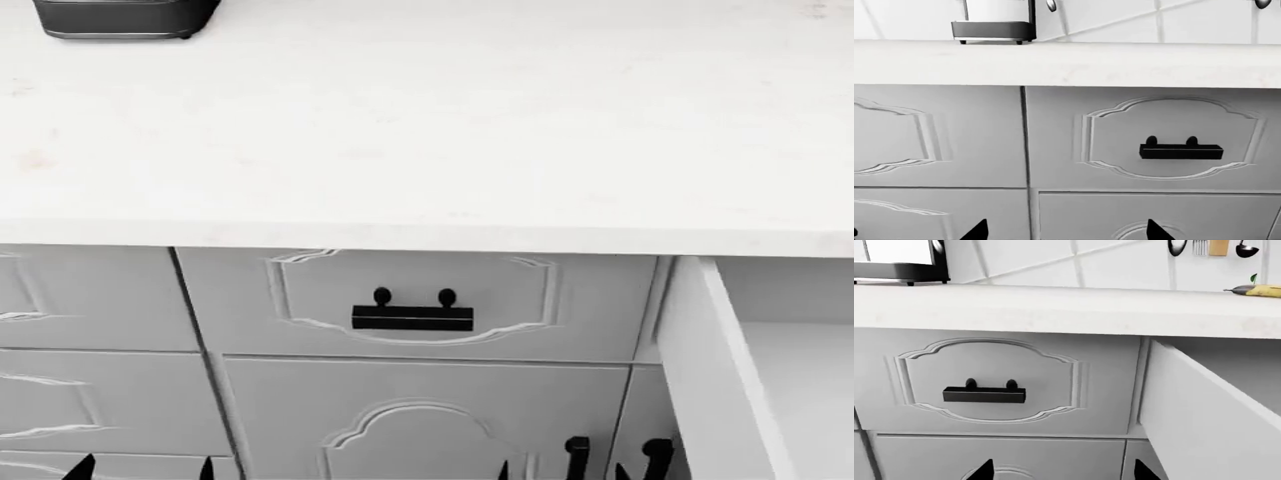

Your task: Close the right drawer.

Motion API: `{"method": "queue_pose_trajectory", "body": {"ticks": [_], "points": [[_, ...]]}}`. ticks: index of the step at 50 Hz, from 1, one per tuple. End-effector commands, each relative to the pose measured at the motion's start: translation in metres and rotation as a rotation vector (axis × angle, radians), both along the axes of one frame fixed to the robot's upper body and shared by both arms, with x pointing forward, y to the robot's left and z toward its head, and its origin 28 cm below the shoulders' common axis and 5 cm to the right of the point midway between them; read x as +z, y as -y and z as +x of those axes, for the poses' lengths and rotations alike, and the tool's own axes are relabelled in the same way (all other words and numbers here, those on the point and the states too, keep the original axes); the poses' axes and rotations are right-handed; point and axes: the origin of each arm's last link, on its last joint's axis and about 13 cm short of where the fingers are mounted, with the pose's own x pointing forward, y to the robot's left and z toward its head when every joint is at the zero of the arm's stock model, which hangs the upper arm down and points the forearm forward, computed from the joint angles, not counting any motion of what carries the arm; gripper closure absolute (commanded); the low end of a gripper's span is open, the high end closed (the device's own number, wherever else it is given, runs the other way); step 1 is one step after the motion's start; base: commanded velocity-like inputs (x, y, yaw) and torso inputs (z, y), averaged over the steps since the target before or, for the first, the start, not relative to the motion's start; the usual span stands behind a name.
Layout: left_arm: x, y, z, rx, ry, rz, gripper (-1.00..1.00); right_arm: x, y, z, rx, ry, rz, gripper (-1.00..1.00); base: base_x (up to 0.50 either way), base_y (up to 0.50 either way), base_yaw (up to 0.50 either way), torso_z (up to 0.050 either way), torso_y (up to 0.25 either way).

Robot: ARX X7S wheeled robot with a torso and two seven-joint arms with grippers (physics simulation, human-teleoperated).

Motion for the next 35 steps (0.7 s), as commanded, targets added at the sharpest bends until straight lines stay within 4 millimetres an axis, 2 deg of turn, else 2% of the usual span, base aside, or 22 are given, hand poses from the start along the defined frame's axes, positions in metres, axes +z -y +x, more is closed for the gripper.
{"method": "queue_pose_trajectory", "body": {"ticks": [1, 14, 21, 35], "points": [[0.0001, -0.0007, -0.0002, 0.001, -0.001, -0.002, -1.0, 0.0011, -0.0006, -0.0006, 0.0, 0.011, -0.014, -1.0, 0.01, 0.4, 0.0, 0.0, 0.0], [-0.0006, -0.0005, -0.0003, -0.003, 0.001, 0.008, -1.0, -0.0011, -0.0003, 0.0012, -0.024, -0.003, -0.049, -1.0, 0.01, 0.4, 0.0, 0.0, 0.0], [-0.0006, 0.0006, 0.0004, -0.001, -0.002, 0.012, -1.0, 0.0005, -0.0006, 0.0003, -0.014, 0.009, -0.041, -1.0, 0.01, 0.22, 0.0, 0.0, 0.0], [-0.0003, 0.0004, 0.0008, 0.0, 0.0, 0.017, -1.0, 0.0023, -0.0004, -0.0005, -0.014, 0.017, -0.013, -1.0, 0.09, 0.5, 0.0, 0.0, 0.0]]}}
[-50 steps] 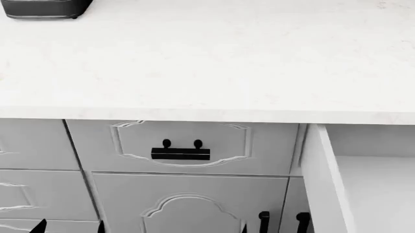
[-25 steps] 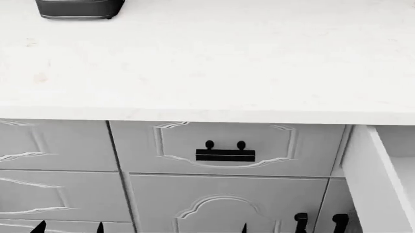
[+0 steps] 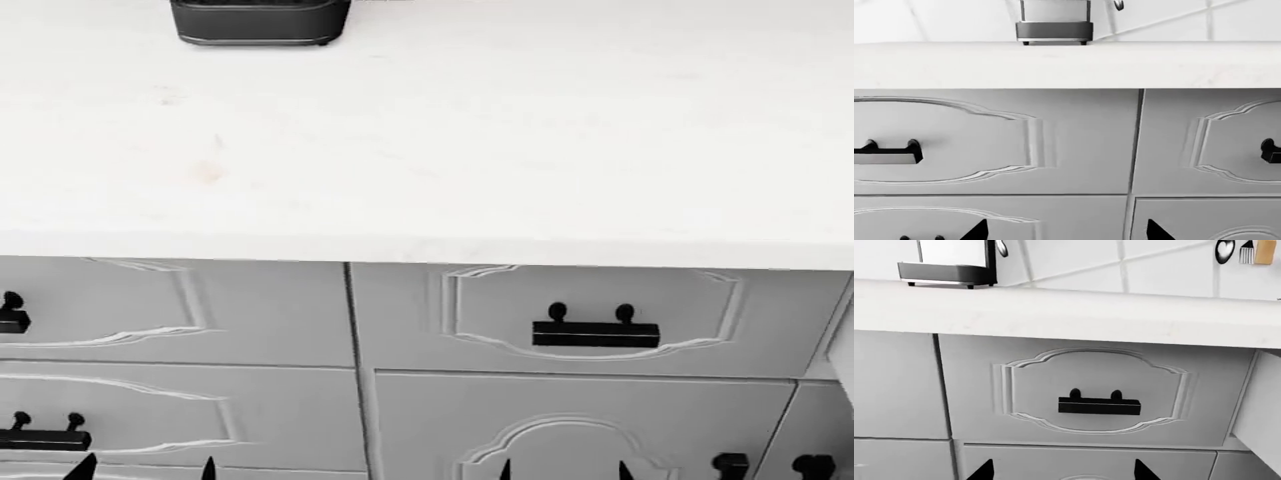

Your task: Close the right drawer.

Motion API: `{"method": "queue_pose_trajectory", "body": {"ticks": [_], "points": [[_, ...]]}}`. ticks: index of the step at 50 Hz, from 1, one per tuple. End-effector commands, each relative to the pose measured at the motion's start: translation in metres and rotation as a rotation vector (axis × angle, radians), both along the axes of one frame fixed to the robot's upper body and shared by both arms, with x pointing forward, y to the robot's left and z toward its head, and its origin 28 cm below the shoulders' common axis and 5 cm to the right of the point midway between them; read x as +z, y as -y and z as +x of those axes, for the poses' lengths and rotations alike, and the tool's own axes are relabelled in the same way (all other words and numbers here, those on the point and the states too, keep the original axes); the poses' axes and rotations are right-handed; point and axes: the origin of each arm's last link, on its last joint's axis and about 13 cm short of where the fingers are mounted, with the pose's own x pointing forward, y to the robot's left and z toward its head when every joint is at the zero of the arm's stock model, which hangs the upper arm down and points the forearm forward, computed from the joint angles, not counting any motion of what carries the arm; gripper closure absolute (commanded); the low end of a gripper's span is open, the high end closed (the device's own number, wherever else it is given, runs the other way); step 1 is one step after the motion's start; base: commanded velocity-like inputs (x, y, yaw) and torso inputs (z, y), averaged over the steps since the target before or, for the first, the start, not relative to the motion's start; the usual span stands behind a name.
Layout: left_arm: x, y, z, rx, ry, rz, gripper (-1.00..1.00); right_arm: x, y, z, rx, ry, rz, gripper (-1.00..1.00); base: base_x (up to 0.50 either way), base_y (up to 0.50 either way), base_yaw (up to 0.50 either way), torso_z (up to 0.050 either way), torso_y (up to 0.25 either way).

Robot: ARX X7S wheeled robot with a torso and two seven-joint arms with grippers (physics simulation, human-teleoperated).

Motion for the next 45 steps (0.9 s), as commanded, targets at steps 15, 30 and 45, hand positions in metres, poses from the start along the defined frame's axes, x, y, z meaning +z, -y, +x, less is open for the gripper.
{"method": "queue_pose_trajectory", "body": {"ticks": [15, 30, 45], "points": [[0.0, -0.001, 0.0, 0.002, 0.001, 0.007, -1.0, -0.005, -0.005, 0.002, -0.049, -0.005, -0.128, -1.0, 0.02, 0.14, 0.0, 0.0, 0.0], [-0.002, -0.002, -0.001, 0.0, -0.011, 0.008, -1.0, -0.015, -0.001, -0.005, -0.05, -0.046, 0.009, -1.0, 0.0, 0.0, 0.0, 0.0, 0.0], [-0.002, -0.001, 0.0, -0.003, -0.014, 0.011, -1.0, -0.012, 0.004, -0.006, -0.126, -0.018, -0.001, -1.0, 0.01, 0.0, -0.42, 0.0, 0.0]]}}
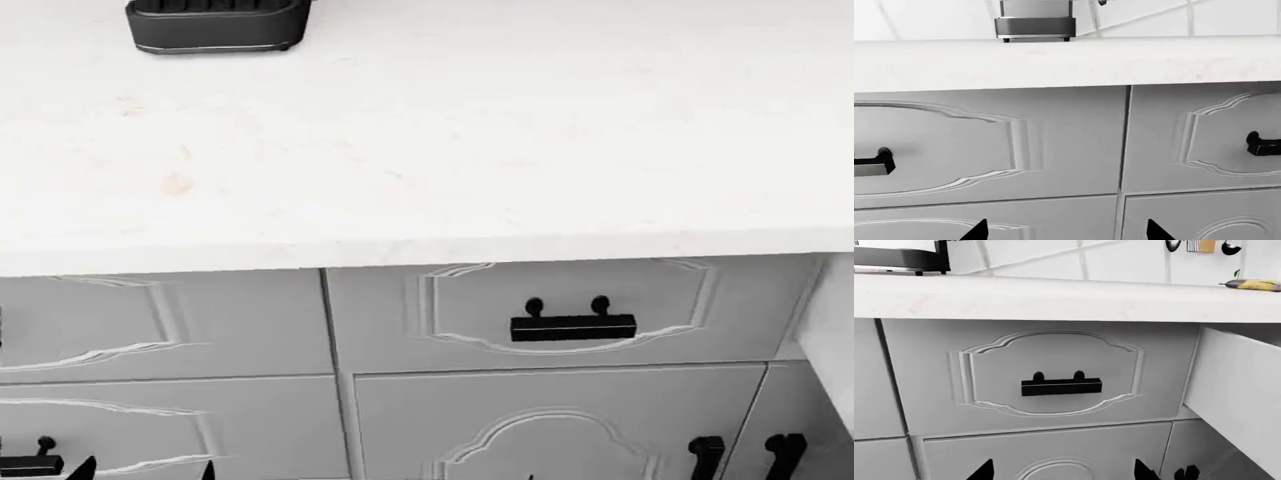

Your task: Close the right drawer.

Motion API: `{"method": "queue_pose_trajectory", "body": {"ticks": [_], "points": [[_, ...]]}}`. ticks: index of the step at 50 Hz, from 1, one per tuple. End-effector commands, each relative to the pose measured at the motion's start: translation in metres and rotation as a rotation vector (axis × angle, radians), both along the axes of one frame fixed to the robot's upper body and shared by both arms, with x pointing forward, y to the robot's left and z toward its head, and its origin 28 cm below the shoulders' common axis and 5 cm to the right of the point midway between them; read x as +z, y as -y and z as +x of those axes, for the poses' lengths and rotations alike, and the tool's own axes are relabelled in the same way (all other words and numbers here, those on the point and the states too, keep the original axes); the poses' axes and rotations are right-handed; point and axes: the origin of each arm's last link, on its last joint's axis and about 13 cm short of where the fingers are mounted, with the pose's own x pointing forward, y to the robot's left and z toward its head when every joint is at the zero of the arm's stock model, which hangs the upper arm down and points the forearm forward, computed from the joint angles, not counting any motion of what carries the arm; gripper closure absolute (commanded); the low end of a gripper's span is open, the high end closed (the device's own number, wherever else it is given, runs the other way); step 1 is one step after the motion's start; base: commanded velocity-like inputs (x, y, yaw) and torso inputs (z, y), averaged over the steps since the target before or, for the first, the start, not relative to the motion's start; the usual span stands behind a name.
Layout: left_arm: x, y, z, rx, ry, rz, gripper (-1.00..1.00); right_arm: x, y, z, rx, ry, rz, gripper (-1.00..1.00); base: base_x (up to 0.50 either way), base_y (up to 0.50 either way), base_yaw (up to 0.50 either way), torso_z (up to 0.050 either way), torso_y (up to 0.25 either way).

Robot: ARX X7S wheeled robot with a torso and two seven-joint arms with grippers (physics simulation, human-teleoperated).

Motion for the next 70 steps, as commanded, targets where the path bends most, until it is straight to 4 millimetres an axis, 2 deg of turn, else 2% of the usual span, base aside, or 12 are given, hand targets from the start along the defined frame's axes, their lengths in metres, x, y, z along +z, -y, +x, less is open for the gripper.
{"method": "queue_pose_trajectory", "body": {"ticks": [1, 25, 49, 70], "points": [[-0.0003, 0.0004, 0.0001, -0.002, -0.003, 0.002, -1.0, 0.0002, 0.003, -0.0012, -0.051, 0.006, -0.011, -1.0, 0.02, 0.0, -0.5, 0.0, 0.0], [0.0001, 0.0007, 0.0002, -0.005, -0.002, 0.004, -1.0, 0.0018, 0.0036, -0.0018, -0.069, 0.039, -0.024, -1.0, -0.04, 0.01, -0.5, 0.0, 0.0], [-0.0004, 0.0012, 0.0004, -0.005, -0.003, 0.003, -1.0, 0.0027, 0.0043, -0.0024, -0.096, 0.047, -0.011, -1.0, -0.4, 0.12, -0.46, 0.0, 0.0], [0.0008, 0.0027, 0.001, -0.016, -0.004, 0.004, -1.0, 0.0057, 0.0076, -0.0038, -0.15, 0.071, -0.003, -1.0, -0.18, 0.08, -0.5, 0.0, 0.0]]}}
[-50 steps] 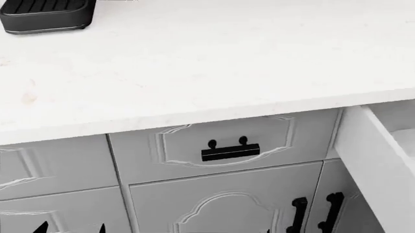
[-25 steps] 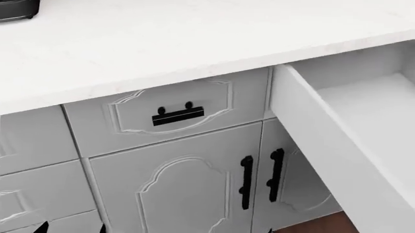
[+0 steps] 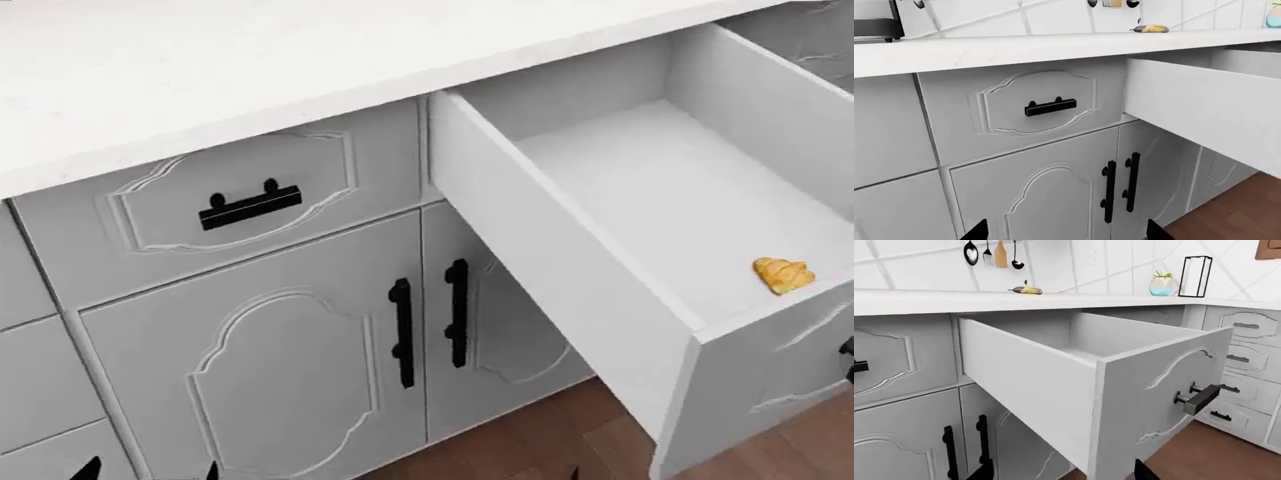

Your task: Close the right drawer.

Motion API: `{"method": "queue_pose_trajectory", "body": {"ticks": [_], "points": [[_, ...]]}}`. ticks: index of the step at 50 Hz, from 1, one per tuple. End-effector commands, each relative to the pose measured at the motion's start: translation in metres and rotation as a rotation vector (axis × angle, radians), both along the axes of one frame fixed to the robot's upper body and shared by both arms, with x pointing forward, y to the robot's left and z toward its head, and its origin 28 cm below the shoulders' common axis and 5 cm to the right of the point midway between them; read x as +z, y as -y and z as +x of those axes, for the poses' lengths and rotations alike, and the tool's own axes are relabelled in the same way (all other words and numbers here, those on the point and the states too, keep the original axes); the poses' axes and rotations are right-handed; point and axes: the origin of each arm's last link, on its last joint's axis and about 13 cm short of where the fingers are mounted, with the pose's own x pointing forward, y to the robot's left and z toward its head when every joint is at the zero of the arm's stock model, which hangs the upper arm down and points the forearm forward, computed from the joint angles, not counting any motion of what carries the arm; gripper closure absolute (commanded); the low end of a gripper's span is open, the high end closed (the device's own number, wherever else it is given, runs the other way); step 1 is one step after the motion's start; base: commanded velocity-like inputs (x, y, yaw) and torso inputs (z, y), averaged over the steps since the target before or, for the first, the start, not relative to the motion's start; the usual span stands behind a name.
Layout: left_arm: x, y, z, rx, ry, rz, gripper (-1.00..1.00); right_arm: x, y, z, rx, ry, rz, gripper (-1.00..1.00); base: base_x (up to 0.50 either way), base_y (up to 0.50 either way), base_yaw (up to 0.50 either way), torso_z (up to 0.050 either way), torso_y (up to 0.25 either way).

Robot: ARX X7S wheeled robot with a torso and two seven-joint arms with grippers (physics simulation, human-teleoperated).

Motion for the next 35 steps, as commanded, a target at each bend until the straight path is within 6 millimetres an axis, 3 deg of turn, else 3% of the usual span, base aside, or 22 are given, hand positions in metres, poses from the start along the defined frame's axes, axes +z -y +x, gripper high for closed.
{"method": "queue_pose_trajectory", "body": {"ticks": [1, 35], "points": [[0.001, 0.0018, 0.0009, -0.01, 0.0, 0.001, -1.0, 0.001, 0.0015, -0.0009, -0.029, 0.009, 0.002, -1.0, -0.17, 0.09, -0.5, 0.0, 0.0], [-0.0001, 0.0039, 0.0017, -0.025, -0.02, 0.018, -1.0, 0.002, 0.0054, -0.0015, -0.104, 0.018, 0.011, -1.0, -0.16, 0.11, -0.5, 0.0, 0.0]]}}
